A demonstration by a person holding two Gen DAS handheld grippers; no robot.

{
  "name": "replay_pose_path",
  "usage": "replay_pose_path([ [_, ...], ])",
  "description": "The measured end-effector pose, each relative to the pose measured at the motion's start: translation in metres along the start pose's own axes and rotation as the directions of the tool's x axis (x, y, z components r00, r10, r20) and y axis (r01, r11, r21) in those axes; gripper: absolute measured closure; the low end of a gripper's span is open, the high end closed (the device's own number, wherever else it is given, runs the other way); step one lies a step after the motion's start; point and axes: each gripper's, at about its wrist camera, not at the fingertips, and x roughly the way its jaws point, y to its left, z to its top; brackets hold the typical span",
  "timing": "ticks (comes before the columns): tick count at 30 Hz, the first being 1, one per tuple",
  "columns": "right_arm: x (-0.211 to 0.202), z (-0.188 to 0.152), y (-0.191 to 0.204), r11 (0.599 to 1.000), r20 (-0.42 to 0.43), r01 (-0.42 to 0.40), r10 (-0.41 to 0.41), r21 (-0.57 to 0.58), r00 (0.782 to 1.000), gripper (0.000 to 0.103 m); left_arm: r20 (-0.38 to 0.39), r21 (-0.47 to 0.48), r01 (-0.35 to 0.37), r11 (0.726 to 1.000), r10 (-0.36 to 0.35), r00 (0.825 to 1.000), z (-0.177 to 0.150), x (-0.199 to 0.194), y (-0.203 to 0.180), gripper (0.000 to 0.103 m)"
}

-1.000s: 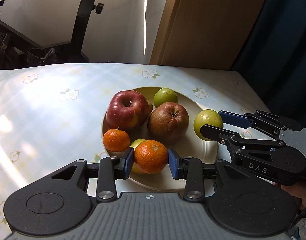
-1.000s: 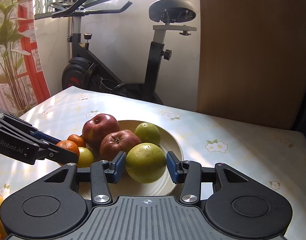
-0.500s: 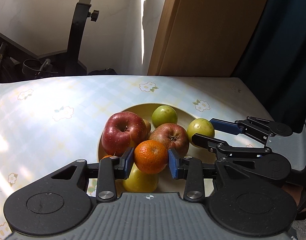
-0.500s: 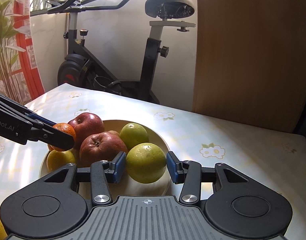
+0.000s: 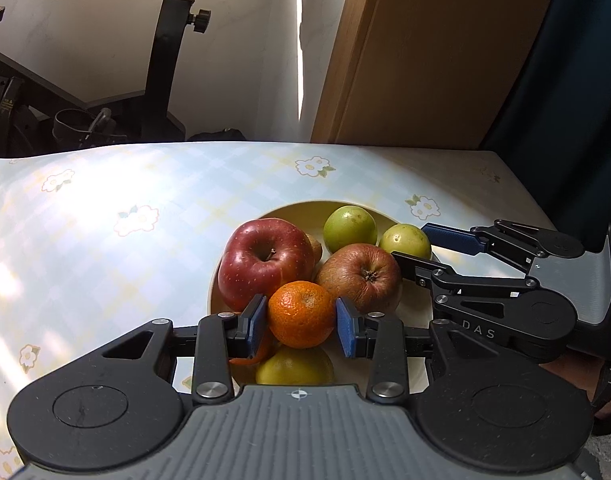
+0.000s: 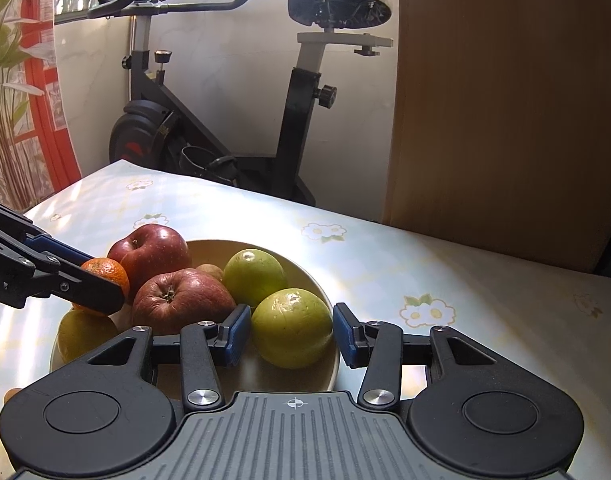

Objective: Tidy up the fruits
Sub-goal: 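Lower both fruits onto the plate and open both tools, then withdraw both open tools toward the lemons and tangerine on the table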

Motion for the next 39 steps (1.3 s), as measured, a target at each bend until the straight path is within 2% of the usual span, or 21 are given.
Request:
replay_pose_path([
  [2, -0.003, 0.000, 0.001, 1.000, 0.006, 0.006, -0.006, 0.005, 1.000, 0.061, -0.003, -0.001, 0.000, 1.000, 0.000, 1.000, 0.000, 0.001, -0.001, 0.062],
  [4, -0.008, -0.002, 0.000, 1.000, 0.020, 0.006, -0.007, 0.030, 1.000, 0.059, -0.004, -0.006, -0.001, 1.000, 0.001, 1.000, 0.001, -0.002, -0.001, 0.058],
  [6, -0.016, -0.003, -0.001, 0.999, 0.024, 0.018, -0.019, 0.050, 1.000, 0.056, 0.007, -0.002, -0.016, 1.000, 0.016, 1.000, 0.002, -0.005, -0.001, 0.048],
  [8, -0.022, -0.004, -0.001, 0.998, 0.028, 0.024, -0.026, 0.061, 0.999, 0.056, 0.018, 0.015, -0.031, 0.999, 0.031, 0.999, 0.001, -0.010, -0.003, 0.047],
  [16, -0.054, -0.006, 0.005, 0.992, 0.053, 0.017, -0.024, 0.125, 0.998, 0.056, 0.032, 0.038, -0.045, 0.998, 0.044, 0.998, -0.003, -0.027, -0.004, 0.047],
  [27, -0.088, -0.023, 0.040, 0.988, 0.050, 0.000, -0.008, 0.156, 0.999, 0.056, 0.048, 0.060, -0.069, 0.996, 0.067, 0.997, -0.021, -0.057, -0.004, 0.047],
  [34, -0.102, -0.038, 0.065, 0.988, 0.045, -0.014, 0.007, 0.154, 0.999, 0.056, 0.031, 0.042, -0.076, 0.996, 0.075, 0.997, -0.040, -0.074, 0.007, 0.046],
  [39, -0.107, -0.049, 0.086, 0.985, 0.025, -0.039, 0.035, 0.167, 0.999, 0.056, 0.023, -0.014, -0.066, 0.998, 0.067, 0.998, -0.063, -0.090, 0.017, 0.046],
])
